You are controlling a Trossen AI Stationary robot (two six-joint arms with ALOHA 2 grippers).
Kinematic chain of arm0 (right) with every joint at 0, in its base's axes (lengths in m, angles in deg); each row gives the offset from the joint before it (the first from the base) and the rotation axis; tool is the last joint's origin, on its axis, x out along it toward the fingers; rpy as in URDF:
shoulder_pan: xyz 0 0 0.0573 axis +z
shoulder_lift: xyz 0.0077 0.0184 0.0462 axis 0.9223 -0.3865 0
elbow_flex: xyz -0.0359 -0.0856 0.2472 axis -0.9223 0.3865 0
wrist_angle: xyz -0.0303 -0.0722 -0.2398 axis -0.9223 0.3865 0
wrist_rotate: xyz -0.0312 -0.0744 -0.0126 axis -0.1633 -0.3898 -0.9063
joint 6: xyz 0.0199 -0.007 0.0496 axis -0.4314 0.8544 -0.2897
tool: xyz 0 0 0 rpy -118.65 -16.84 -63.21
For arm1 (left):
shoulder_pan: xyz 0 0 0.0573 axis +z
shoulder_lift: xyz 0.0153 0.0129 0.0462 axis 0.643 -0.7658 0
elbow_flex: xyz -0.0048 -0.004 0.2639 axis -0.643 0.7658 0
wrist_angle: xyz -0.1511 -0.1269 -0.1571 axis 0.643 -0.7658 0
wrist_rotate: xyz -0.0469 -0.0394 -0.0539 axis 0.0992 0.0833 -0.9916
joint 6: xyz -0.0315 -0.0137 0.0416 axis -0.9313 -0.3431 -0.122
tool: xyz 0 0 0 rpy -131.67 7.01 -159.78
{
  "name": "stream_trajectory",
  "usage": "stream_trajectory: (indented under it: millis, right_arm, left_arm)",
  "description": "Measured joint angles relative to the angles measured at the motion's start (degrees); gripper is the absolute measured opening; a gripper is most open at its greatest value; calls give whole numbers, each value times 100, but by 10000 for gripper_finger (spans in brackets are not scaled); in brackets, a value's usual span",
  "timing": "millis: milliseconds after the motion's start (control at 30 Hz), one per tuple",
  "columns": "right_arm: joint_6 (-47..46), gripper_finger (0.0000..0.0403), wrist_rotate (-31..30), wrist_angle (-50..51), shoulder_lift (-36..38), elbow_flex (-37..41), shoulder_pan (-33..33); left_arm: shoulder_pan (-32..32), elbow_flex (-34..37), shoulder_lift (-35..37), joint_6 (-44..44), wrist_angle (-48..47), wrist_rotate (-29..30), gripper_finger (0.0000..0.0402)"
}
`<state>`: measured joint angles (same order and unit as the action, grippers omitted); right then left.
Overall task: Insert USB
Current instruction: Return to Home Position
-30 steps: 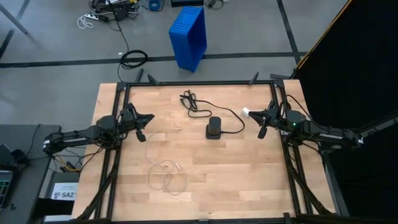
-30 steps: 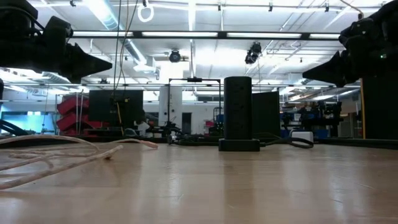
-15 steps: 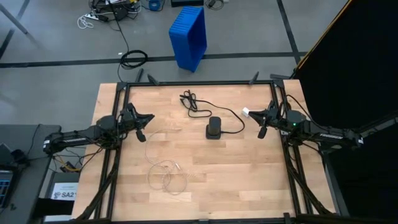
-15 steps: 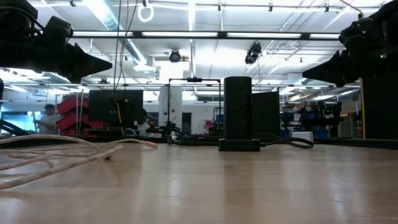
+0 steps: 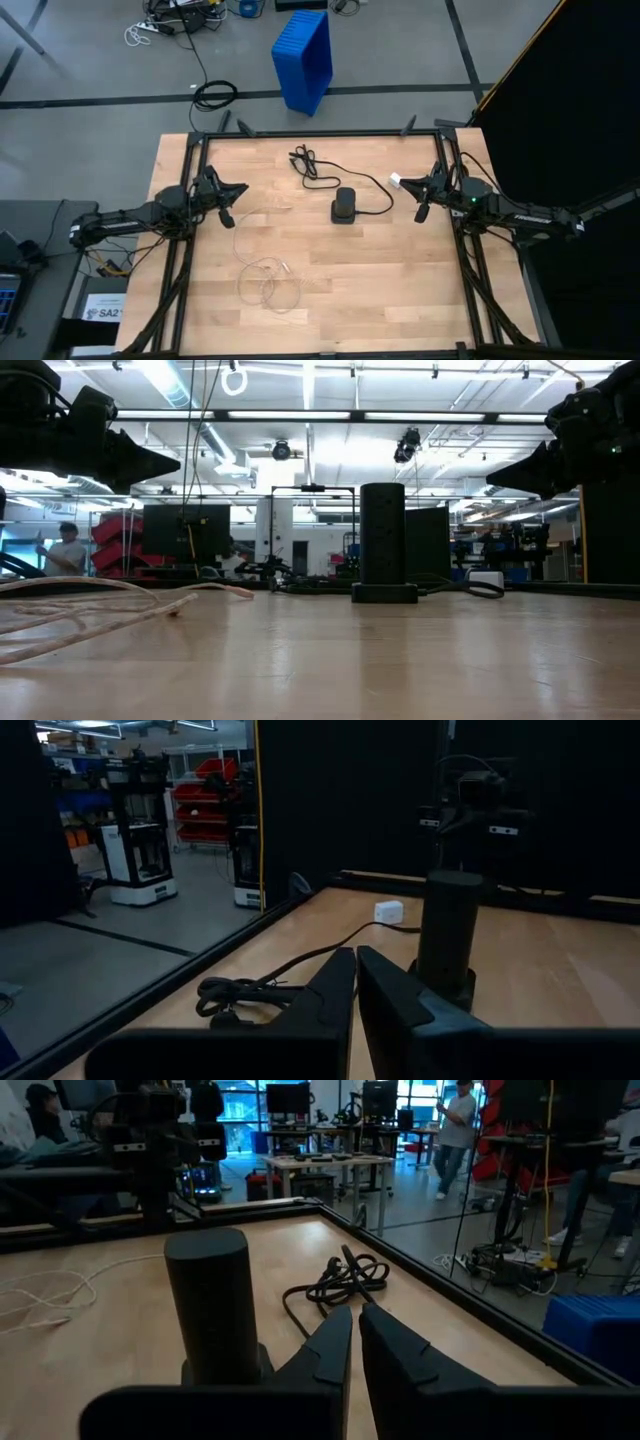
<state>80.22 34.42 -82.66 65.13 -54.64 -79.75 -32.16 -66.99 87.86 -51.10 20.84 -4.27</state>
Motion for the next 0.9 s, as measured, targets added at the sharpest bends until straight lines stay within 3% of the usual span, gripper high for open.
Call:
stream_trajectory:
  millis: [900]
  right_arm:
    - [0, 2, 1, 0, 0, -2, 0]
  left_arm:
    - [0, 0, 0, 0, 2, 0, 1]
